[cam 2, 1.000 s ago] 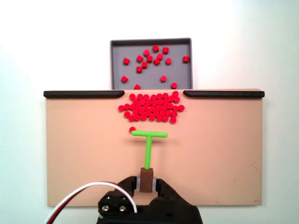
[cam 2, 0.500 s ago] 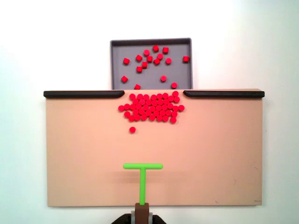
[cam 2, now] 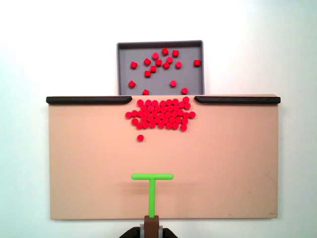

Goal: Gather the bottom side granules

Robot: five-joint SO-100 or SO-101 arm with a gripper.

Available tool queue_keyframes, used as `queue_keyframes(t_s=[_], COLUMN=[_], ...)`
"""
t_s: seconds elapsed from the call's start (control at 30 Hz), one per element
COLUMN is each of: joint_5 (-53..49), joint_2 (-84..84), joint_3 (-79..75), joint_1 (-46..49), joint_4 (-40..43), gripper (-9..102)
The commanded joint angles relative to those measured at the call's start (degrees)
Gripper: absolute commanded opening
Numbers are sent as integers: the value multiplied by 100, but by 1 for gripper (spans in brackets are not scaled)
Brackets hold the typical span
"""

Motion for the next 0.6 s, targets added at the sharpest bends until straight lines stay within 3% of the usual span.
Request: queue_keyframes(t_s=[0.0,0.57], joint_5=[-79,-114], joint_2=[-18,53], joint_3=[-26,-44], joint_1=[0,35], joint_4=[0,9], gripper=[0,0])
